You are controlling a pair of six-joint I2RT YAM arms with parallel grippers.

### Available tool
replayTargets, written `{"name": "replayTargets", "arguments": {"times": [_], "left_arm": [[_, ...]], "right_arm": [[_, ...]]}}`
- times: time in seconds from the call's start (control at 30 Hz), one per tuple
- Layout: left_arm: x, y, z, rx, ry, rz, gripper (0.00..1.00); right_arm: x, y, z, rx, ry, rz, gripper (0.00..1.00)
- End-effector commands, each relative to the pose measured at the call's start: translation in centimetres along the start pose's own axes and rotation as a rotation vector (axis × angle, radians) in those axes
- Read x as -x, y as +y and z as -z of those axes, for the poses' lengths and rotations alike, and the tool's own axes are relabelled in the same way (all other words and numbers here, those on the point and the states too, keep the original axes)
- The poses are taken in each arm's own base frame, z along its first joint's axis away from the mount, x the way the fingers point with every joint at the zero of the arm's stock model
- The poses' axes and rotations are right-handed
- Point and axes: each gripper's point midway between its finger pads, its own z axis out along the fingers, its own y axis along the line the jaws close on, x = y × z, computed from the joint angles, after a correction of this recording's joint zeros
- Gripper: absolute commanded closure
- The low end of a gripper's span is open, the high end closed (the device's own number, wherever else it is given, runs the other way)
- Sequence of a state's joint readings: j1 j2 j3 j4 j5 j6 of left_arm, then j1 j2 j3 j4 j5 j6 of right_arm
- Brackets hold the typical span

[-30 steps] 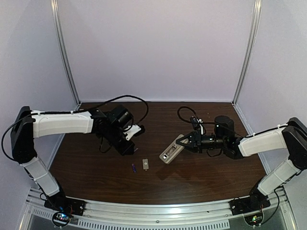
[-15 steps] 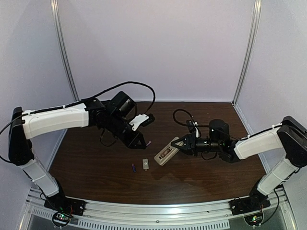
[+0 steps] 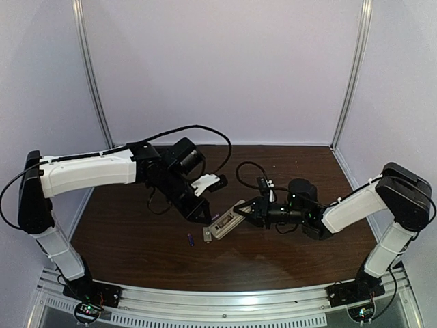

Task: Load the batteries into the remote control
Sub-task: Place the battery in the battery compartment.

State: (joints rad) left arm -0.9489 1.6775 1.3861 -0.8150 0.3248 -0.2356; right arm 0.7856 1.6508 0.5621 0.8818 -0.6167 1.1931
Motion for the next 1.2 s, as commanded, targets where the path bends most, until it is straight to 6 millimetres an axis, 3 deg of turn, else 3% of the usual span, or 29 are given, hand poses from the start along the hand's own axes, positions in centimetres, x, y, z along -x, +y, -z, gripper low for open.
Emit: {"name": "replayTargets", "arguments": {"times": [0.0, 0.37, 0.83, 1.03, 1.17], "left_arm": [[0.3, -0.6, -0.3, -0.003, 0.017, -0.025, 1.0], [0.1, -0.5, -1.5, -0.003, 0.053, -0.034, 1.0], [-0.4, 1.1, -2.4, 0.074, 0.092, -0.01, 1.0], [-0.2, 1.3, -2.5, 0.087, 0.091, 0.002, 0.93], [0.0, 1.3, -2.4, 0.086, 0.087, 0.009, 0.78]], "right_arm": [[0.6, 2.0, -0.7, 0.076, -0.041, 0.012, 1.0], [0.2, 2.7, -1.5, 0.084, -0.027, 0.026, 1.0], [-0.7, 2.5, -1.8, 0.08, -0.012, 0.021, 1.0], [-0.7, 2.4, -1.8, 0.078, -0.016, 0.014, 1.0], [-0.8, 2.3, -1.8, 0.076, -0.011, 0.004, 1.0]]}}
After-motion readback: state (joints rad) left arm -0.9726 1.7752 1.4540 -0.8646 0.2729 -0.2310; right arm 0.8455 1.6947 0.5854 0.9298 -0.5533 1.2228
